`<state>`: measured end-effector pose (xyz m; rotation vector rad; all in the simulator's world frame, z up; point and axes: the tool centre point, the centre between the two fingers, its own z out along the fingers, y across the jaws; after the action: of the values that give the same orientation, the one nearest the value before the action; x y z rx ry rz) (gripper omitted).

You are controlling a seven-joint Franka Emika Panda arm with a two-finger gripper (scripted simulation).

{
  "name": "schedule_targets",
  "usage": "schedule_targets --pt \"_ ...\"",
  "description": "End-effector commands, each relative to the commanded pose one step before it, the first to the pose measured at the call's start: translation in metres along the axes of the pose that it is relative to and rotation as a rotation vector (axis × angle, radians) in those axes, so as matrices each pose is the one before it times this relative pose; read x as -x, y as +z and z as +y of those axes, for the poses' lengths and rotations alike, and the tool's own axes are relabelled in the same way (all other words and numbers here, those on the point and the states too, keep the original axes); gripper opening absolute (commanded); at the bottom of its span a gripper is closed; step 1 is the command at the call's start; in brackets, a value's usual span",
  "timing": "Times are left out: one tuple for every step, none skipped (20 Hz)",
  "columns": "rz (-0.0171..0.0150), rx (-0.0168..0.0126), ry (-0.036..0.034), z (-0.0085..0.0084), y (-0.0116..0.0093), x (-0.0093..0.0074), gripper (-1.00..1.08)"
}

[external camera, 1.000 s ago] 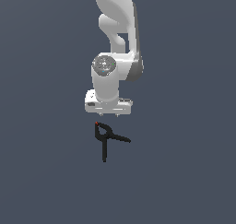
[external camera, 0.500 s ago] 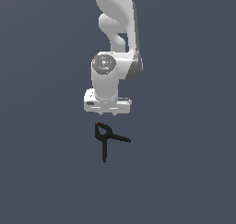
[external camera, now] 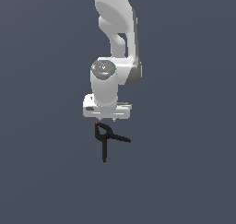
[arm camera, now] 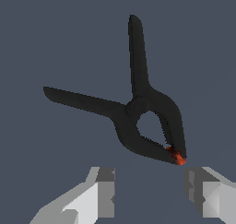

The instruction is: Pick up the object and move it to a goal position.

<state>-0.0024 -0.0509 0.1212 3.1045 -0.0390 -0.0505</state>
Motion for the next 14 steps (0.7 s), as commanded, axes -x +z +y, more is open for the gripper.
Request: schedule_targets --pt "0.02335 0.00257 -0.00842 0.00076 0.00523 -0.0129 0.28" --pt "0.01167 0.00127 -0.00414 0.0004 0.00266 -0.00622 0.28" --pt "0.01265 0.00139 -0.0045 0.00044 0.00299 -0.00662 0.28" --pt "0.0136 0.00151 -0.00485 0.00049 0.00335 -0.00698 0.28" --pt "0.01456 0.00163 -0.0052 0.00053 0.00373 -0.00731 0.28" --pt "0.01552 0.00175 -0.00555 0.00058 0.00414 -0.0076 0.28" --pt "0.01648 0.00188 -0.0059 0.00063 0.00456 -0.00784 0.28" --pt "0.01734 0.002 -0.00621 0.00067 0.00499 -0.008 0.28" --pt "0.01687 0.00197 -0.00605 0.00066 0.00502 -0.00751 0.28" --pt "0.01589 0.00188 -0.00569 0.00063 0.00488 -0.00683 0.28" --pt "0.01494 0.00179 -0.00535 0.00059 0.0047 -0.00619 0.28" --pt "0.01396 0.00169 -0.00499 0.00056 0.0045 -0.00559 0.28" --pt "0.013 0.0016 -0.00464 0.00052 0.00427 -0.00503 0.28" --pt "0.01203 0.00149 -0.00429 0.00048 0.00402 -0.0045 0.28"
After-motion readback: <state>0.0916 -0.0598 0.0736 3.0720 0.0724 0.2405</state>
